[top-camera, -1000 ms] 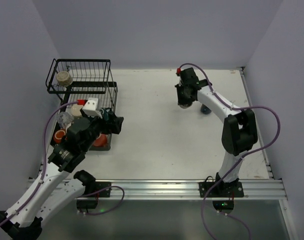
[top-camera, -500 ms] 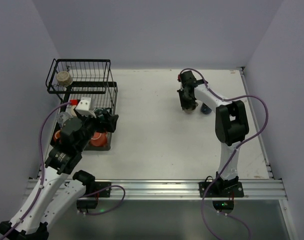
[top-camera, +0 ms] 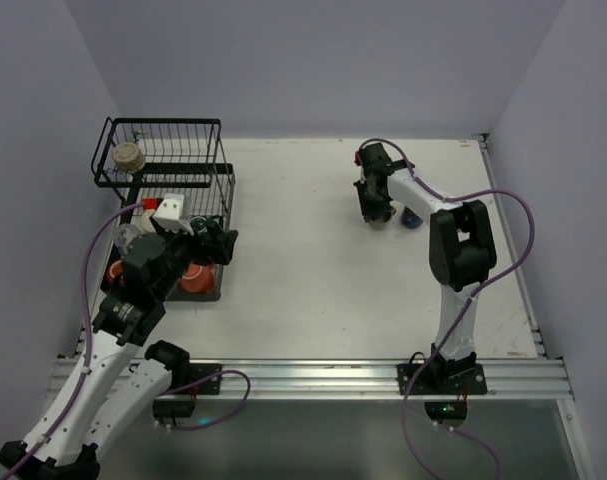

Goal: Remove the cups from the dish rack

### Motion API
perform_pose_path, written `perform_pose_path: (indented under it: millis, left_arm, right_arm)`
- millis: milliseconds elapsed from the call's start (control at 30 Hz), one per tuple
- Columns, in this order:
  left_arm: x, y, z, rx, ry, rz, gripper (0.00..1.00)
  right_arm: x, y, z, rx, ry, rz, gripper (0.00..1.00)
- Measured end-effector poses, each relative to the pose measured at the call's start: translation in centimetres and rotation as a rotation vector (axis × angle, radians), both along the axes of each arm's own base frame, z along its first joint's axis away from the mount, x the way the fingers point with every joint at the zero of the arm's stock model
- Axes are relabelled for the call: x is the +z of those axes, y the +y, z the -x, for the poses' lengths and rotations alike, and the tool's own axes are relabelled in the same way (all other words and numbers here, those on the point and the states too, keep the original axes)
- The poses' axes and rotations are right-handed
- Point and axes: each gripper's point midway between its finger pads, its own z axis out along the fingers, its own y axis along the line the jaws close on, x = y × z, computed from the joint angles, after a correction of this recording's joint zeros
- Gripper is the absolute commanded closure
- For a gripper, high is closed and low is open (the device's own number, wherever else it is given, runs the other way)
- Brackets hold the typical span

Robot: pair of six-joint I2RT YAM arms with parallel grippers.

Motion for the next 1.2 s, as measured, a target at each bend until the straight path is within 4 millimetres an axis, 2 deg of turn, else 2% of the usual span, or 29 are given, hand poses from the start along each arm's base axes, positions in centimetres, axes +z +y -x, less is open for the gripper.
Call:
perform_pose_path:
  millis: [167,233,433,633,767,867,1000,1133,1200]
  left_arm:
    - [-0.1,0.1,-0.1,0.004,0.003,-0.002,0.00]
    - [-0.1,0.2,-0.2,0.011,0.003,-0.003,0.00]
    - [-0.3,0.4,-0.3,0.019,0.006,-0.012,0.00]
    - [-0.5,0.7,-0.6,0.044,0.014,-0.021,0.00]
    - [-0.5,1.0,-1.4,0.076,0.045,-0.038,0.00]
    - [2.2,1.7,-2.9,0.144,0.044,-0.049,0.00]
    - [8.1,3.0,-6.0,0.276,-0.012,-0.053,0.00]
    - [13.2,4.3,-9.4,0.402,-0.049,-0.051,0.01]
    - [14.4,5.3,-11.2,0.463,-0.047,-0.056,0.02]
  right_arm:
    - [0.0,0.0,0.0,-0.001,0.000,-0.001,0.79]
    - [0.0,0.0,0.0,-0.001,0.001,-0.001,0.72]
    - [0.0,0.1,0.0,-0.001,-0.001,-0.004,0.68]
    - [1.3,0.6,0.0,0.002,-0.021,-0.041,0.43]
    - [5.0,1.3,0.3,0.009,-0.097,-0.097,0.17]
    - [9.2,2.4,1.4,0.027,-0.207,-0.193,0.14]
    - [13.8,4.8,5.0,0.083,-0.358,-0.356,0.14]
    - [15.1,6.7,8.2,0.133,-0.419,-0.483,0.16]
    - [14.6,6.9,8.9,0.132,-0.426,-0.518,0.16]
